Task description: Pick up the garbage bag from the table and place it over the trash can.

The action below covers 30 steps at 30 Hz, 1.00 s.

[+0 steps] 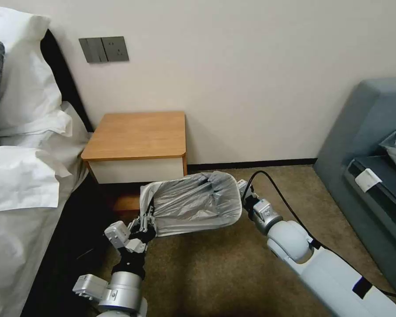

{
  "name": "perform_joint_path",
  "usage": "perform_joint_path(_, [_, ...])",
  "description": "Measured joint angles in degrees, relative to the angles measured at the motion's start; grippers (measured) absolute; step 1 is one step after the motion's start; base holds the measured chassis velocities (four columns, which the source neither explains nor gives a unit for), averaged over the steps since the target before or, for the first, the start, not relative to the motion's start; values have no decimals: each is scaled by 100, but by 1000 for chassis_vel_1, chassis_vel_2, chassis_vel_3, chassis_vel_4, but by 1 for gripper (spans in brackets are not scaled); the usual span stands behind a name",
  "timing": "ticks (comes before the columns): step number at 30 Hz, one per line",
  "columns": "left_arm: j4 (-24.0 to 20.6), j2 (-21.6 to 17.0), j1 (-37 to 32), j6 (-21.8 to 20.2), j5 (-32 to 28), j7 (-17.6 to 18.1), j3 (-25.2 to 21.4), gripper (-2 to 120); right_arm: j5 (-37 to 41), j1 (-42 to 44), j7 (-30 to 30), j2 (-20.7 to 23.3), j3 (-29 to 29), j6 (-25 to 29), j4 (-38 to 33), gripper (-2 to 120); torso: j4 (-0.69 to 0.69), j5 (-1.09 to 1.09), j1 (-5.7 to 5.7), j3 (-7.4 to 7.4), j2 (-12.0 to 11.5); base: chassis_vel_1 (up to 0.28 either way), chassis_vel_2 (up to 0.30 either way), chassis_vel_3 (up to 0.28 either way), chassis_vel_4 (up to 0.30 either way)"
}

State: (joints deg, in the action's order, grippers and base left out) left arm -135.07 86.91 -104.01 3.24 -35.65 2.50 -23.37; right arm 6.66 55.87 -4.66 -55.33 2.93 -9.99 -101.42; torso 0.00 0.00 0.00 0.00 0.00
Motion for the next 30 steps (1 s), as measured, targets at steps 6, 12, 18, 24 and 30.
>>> perform_joint_path(6, [0, 5, 62, -1, -40, 2, -128, 9, -231, 3, 0, -21, -2, 119, 77, 0, 0, 0, 0, 0, 0, 0, 0, 0, 0])
perform_joint_path(12, [185, 11, 189, -17, 28, 100, -285, 9, -196, 130, -22, 6, -149, 128, -253, 9, 1, 0, 0, 0, 0, 0, 0, 0, 0])
perform_joint_path(18, [486, 31, 355, -66, 100, 265, -413, 7, -192, 550, 147, 200, -560, -118, -998, 32, 0, -1, 0, 0, 0, 0, 0, 0, 0])
perform_joint_path(24, [631, 30, 487, -138, 90, 364, -456, 6, -91, 970, 312, 348, -968, -148, -1595, 56, 0, 0, 0, -1, 0, 0, 0, 0, 0])
perform_joint_path(30, [767, 3, 540, -163, 224, 421, -452, 6, 447, 1107, 276, 360, -1216, -104, -2043, 76, 0, 0, 0, -1, 0, 0, 0, 0, 0])
